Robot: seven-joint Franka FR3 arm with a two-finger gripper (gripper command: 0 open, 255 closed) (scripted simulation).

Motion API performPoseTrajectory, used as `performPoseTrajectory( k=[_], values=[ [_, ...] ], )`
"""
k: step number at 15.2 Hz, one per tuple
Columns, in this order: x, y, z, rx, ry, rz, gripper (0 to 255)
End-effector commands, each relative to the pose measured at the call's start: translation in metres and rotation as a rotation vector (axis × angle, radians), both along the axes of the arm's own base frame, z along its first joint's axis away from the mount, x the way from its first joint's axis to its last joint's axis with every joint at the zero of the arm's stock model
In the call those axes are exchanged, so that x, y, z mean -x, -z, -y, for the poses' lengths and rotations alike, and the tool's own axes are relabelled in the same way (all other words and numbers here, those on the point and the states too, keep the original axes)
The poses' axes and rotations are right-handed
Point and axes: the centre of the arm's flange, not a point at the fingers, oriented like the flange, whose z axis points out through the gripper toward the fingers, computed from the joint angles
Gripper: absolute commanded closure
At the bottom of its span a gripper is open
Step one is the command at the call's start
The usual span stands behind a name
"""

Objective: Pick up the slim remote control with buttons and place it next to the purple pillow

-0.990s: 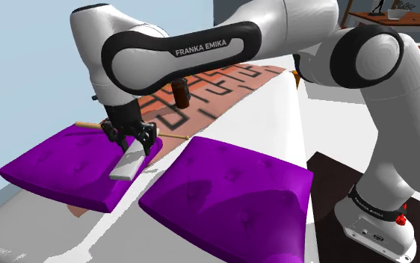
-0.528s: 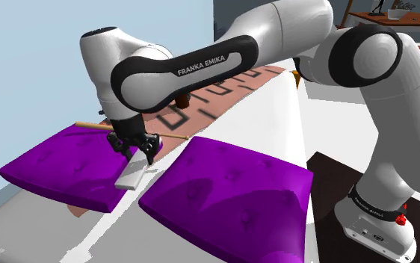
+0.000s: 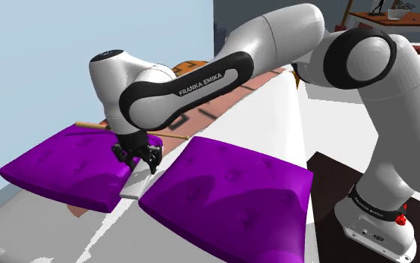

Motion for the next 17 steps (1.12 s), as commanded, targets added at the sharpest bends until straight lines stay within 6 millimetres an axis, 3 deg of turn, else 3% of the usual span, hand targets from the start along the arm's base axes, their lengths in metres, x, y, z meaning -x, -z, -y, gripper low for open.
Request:
performPoseTrajectory(
  k=[1,17],
  values=[
    [0.001,0.01,0.0,-0.001,0.0,0.001,255],
    [0.001,0.095,0.0,-0.001,0.0,0.001,255]
  ],
)
